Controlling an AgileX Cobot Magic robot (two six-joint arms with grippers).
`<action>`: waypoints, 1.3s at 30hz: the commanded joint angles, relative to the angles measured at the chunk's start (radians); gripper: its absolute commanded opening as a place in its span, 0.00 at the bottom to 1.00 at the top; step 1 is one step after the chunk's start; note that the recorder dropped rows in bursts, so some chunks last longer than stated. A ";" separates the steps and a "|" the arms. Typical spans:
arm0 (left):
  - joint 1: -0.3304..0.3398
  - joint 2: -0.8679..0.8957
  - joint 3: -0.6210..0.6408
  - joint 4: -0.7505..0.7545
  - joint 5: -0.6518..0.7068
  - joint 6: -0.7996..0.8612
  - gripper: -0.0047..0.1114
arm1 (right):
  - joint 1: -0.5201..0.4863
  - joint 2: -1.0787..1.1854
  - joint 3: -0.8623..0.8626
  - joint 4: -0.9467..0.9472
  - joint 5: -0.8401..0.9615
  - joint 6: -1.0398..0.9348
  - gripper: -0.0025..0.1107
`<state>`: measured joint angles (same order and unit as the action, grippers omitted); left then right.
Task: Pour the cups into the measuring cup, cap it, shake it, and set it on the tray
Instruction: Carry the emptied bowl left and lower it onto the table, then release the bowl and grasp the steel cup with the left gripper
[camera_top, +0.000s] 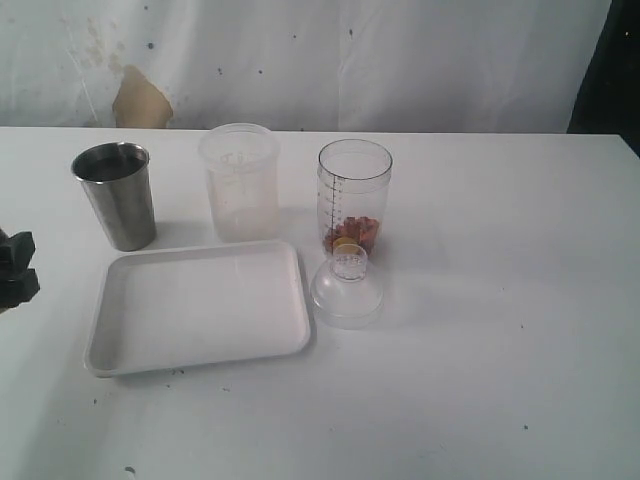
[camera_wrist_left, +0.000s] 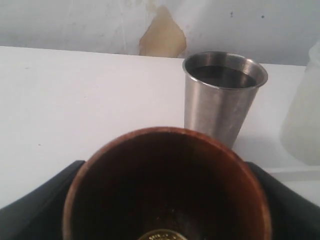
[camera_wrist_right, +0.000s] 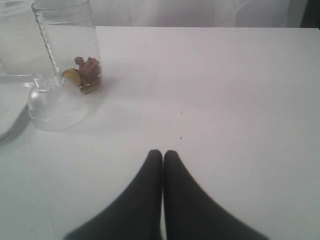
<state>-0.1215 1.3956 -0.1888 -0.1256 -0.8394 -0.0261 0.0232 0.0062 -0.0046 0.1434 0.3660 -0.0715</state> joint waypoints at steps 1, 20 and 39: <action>0.000 0.070 0.004 -0.014 -0.053 0.002 0.04 | 0.006 -0.006 0.005 -0.003 -0.008 0.000 0.02; 0.000 0.290 0.004 -0.082 -0.101 -0.031 0.07 | 0.006 -0.006 0.005 -0.003 -0.008 0.066 0.02; 0.000 0.313 0.004 -0.082 -0.047 -0.048 0.90 | 0.006 -0.006 0.005 -0.003 -0.008 0.066 0.02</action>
<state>-0.1215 1.7143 -0.1905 -0.1971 -0.8991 -0.0717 0.0232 0.0062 -0.0046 0.1434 0.3660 -0.0089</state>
